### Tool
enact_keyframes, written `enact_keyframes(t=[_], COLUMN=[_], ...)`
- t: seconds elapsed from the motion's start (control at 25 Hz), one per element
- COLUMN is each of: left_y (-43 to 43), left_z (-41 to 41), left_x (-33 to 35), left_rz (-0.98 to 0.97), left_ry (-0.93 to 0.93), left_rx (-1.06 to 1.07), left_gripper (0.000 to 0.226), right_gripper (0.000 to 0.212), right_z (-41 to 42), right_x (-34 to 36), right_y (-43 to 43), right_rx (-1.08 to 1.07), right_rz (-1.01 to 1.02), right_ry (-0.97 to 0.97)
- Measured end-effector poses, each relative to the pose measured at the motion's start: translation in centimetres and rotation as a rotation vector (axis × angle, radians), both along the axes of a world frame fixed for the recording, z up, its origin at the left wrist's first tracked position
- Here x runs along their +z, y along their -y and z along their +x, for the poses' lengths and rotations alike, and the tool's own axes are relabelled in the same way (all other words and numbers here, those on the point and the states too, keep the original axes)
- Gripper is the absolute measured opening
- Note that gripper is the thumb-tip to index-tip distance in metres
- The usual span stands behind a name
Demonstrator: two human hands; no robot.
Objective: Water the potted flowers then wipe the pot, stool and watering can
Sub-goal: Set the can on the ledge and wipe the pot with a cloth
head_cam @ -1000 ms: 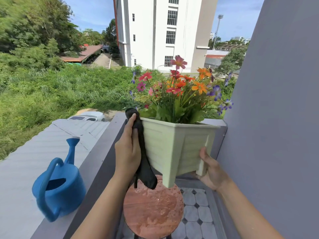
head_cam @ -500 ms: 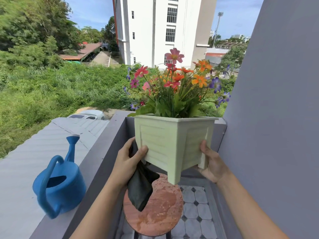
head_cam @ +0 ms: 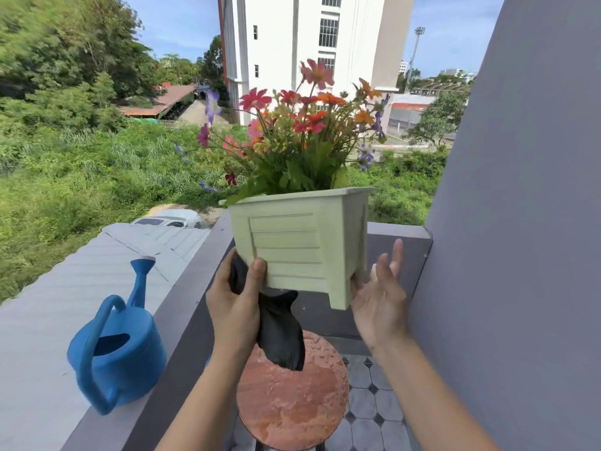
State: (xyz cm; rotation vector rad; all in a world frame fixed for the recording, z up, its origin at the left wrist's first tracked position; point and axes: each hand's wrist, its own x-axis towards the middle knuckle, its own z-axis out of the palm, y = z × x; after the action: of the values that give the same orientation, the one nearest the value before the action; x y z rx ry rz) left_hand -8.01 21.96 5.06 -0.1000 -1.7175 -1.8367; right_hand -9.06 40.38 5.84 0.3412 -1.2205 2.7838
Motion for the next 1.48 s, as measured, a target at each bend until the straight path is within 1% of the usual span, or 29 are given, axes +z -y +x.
enact_keyframes(t=[0.04,0.08,0.12,0.2,0.32,0.36,0.4,0.44,0.52,0.64,0.72,0.76,0.8,0.84,0.88,0.96,1.04,1.12,1.16,1.2,1.24,1.32,1.36,1.4,1.44,1.48], left_y=[-0.2,-0.4,-0.7,-1.3,-1.8,-1.9,-1.9,-1.9,-1.8,-1.7,-1.5,-1.2,-0.9,-0.7,-0.6,-0.8,-1.2,-1.3,-1.3,-1.1,-0.9,-0.1,0.2,0.2,0.1,-0.2], left_z=[0.1,0.3,0.3,0.4,0.6,0.6,0.8,1.0,1.4,1.5,0.8,0.2,-0.4,-0.9,-1.1,-0.6,0.8,1.6,1.3,0.7,-0.3,-2.3,-2.7,-2.6,-2.0,-1.1], left_x=[0.1,0.1,0.1,0.0,-0.3,-0.3,-0.2,-0.1,0.2,1.8,2.8,3.2,3.7,4.1,4.2,3.6,2.7,2.7,3.1,3.5,3.8,3.7,3.4,3.2,3.0,3.0], left_rz=[-0.018,-0.045,-0.083,-0.184,-0.295,-0.335,-0.376,-0.411,-0.462,-0.521,-0.638,-0.687,-0.689,-0.638,-0.567,-0.48,-0.473,-0.545,-0.574,-0.574,-0.538,-0.419,-0.378,-0.362,-0.369,-0.392], left_ry=[0.002,0.007,0.015,0.024,0.011,0.006,-0.004,-0.03,-0.116,-0.28,-0.412,-0.447,-0.435,-0.381,-0.324,-0.304,-0.39,-0.514,-0.541,-0.52,-0.451,-0.259,-0.186,-0.163,-0.194,-0.266], left_rx=[0.046,0.096,0.148,0.212,0.215,0.208,0.194,0.173,0.124,0.108,0.098,0.09,0.075,0.049,0.012,-0.057,-0.131,-0.173,-0.18,-0.166,-0.13,-0.039,-0.001,0.017,0.009,-0.027], left_gripper=[0.018,0.022,0.029,0.044,0.056,0.056,0.054,0.052,0.048,0.052,0.049,0.048,0.049,0.052,0.053,0.05,0.047,0.036,0.034,0.036,0.038,0.036,0.035,0.035,0.035,0.036], right_gripper=[0.125,0.119,0.119,0.12,0.091,0.091,0.098,0.104,0.107,0.102,0.098,0.09,0.082,0.075,0.072,0.082,0.091,0.094,0.097,0.099,0.1,0.104,0.109,0.115,0.116,0.111], right_z=[0.0,0.1,0.3,0.5,0.2,0.0,0.1,0.1,0.4,0.4,0.4,0.4,0.5,0.5,0.6,0.7,0.7,0.6,0.6,0.6,0.6,0.9,1.0,1.1,1.2,1.2], right_x=[0.4,0.8,1.3,1.9,1.6,1.1,1.0,1.0,1.1,0.8,0.3,0.2,0.1,0.0,-0.2,-0.5,-0.6,-0.5,-0.5,-0.6,-0.8,-1.0,-1.1,-1.1,-1.1,-1.1], right_y=[0.4,0.6,0.8,0.8,0.6,0.5,0.3,-0.1,-0.9,-1.9,-2.1,-2.1,-2.2,-2.4,-2.6,-3.0,-3.2,-3.2,-3.1,-3.2,-3.2,-3.2,-3.2,-3.1,-3.1,-3.1], right_rx=[0.012,0.05,0.098,0.111,0.029,-0.003,-0.02,-0.021,-0.014,0.011,0.017,0.022,0.027,0.031,0.036,0.08,0.099,0.1,0.103,0.104,0.112,0.138,0.148,0.155,0.158,0.158], right_rz=[0.136,0.277,0.39,0.489,0.485,0.476,0.473,0.473,0.474,0.499,0.474,0.46,0.45,0.435,0.418,0.388,0.354,0.349,0.357,0.36,0.359,0.354,0.359,0.372,0.383,0.386], right_ry=[-0.02,-0.022,-0.025,0.014,0.074,0.092,0.111,0.123,0.152,0.18,0.18,0.172,0.164,0.168,0.191,0.242,0.251,0.241,0.253,0.27,0.286,0.3,0.301,0.306,0.305,0.301])
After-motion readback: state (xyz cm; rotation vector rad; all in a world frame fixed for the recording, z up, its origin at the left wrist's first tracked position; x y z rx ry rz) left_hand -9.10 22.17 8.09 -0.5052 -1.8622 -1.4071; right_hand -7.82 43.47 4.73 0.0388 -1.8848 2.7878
